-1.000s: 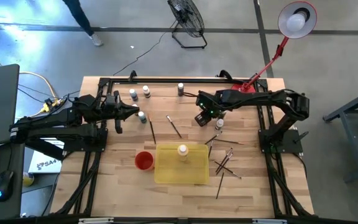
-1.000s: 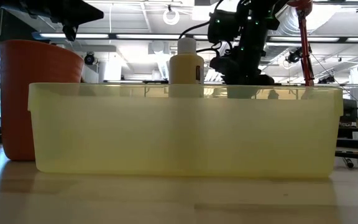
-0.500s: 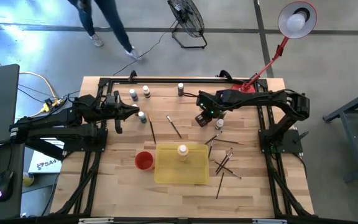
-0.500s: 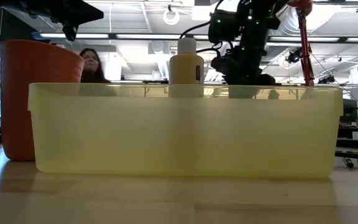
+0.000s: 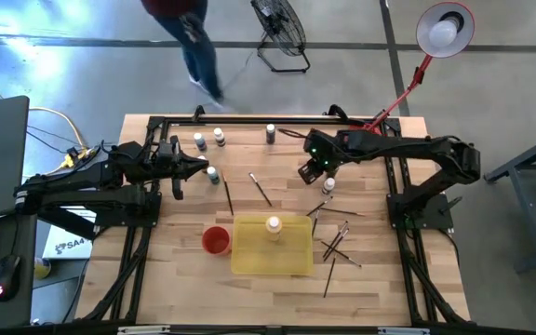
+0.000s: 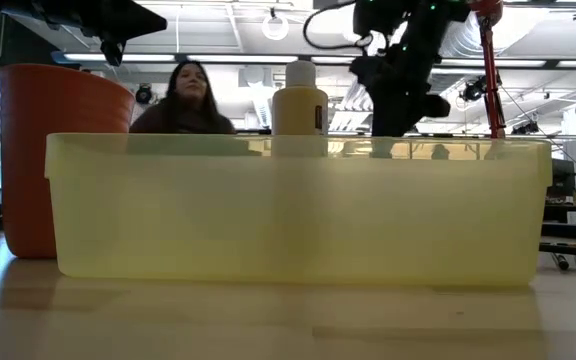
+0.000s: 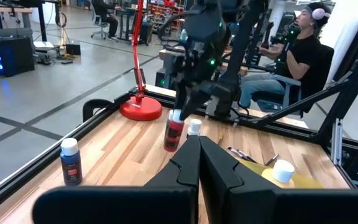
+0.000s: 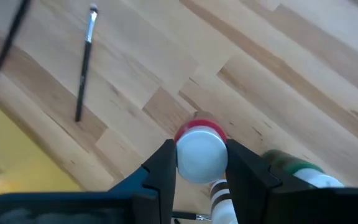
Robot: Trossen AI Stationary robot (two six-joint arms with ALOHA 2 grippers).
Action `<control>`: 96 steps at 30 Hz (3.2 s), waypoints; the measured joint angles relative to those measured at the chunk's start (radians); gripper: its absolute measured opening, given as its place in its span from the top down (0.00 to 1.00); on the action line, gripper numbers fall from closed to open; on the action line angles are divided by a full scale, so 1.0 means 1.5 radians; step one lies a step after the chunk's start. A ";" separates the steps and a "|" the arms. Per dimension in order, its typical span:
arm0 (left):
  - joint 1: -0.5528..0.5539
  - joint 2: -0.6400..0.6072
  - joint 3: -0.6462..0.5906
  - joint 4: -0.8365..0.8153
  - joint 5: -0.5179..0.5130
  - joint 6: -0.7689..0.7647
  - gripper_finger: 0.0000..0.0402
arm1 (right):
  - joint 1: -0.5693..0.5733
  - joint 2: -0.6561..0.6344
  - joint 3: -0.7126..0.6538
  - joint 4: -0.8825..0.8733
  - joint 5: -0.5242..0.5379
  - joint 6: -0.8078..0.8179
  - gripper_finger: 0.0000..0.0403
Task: Pick & Place Paint Supplies
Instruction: Put the red paint bottle into the yellow bin
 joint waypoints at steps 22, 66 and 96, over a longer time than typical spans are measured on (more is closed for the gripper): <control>0.000 0.000 0.000 0.000 -0.002 0.000 1.00 | 0.007 -0.104 0.001 -0.010 0.034 0.013 0.74; 0.000 0.000 0.000 0.000 0.000 0.000 1.00 | 0.180 -0.103 0.108 -0.012 0.067 0.056 0.74; 0.000 0.000 0.000 0.000 -0.002 -0.005 1.00 | 0.325 -0.053 0.108 -0.019 0.046 0.165 0.74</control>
